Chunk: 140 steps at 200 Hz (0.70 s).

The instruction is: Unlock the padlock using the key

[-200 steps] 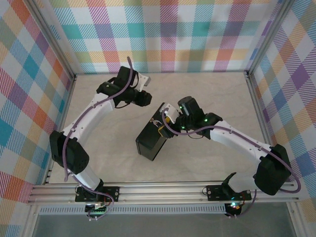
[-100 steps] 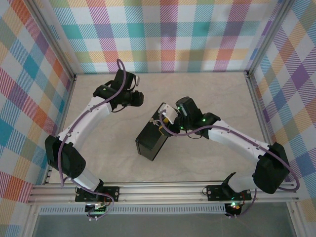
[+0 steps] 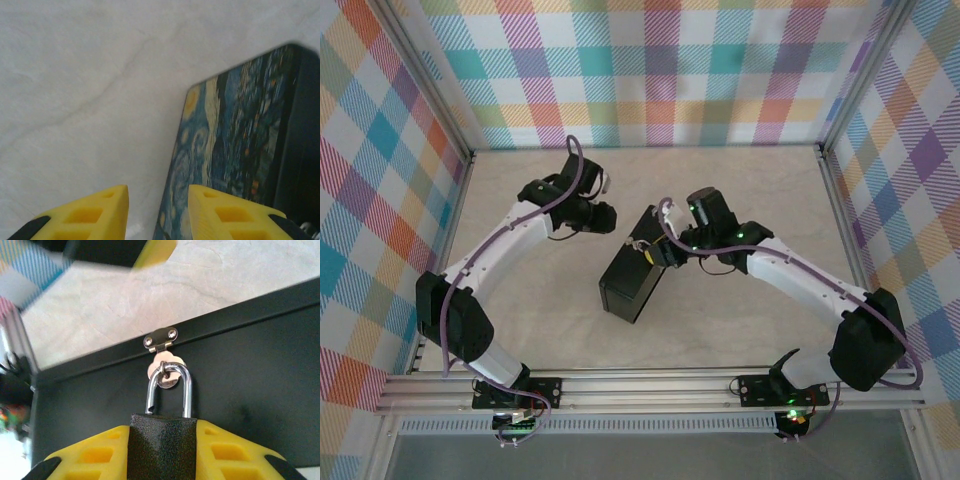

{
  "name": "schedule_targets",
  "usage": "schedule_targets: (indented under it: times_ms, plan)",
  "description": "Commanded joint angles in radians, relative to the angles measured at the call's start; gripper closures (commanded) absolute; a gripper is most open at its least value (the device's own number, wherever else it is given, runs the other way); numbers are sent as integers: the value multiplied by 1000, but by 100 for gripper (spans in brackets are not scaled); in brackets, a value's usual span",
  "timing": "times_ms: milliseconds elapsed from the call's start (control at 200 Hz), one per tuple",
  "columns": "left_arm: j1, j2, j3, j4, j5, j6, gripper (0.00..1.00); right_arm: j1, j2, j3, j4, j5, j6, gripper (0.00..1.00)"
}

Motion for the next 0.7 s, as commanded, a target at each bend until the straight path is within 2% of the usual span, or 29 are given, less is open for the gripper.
schedule_targets:
  times_ms: [0,130,330,490,695]
  plan:
    - [-9,-53,-22,-11,55,-38,64,-39,-18,-8,117,-136,251,85]
    - [-9,-76,-60,11,127,-52,64,-63,-2,-44,225,-162,437,85]
    - [-10,-111,-129,82,290,-91,67,-67,5,-103,375,-128,669,84]
    - [-42,-92,-116,54,344,-42,69,-67,-8,-111,392,-38,753,84]
    - [-83,-46,-110,19,388,6,82,-61,-13,-106,366,65,774,84]
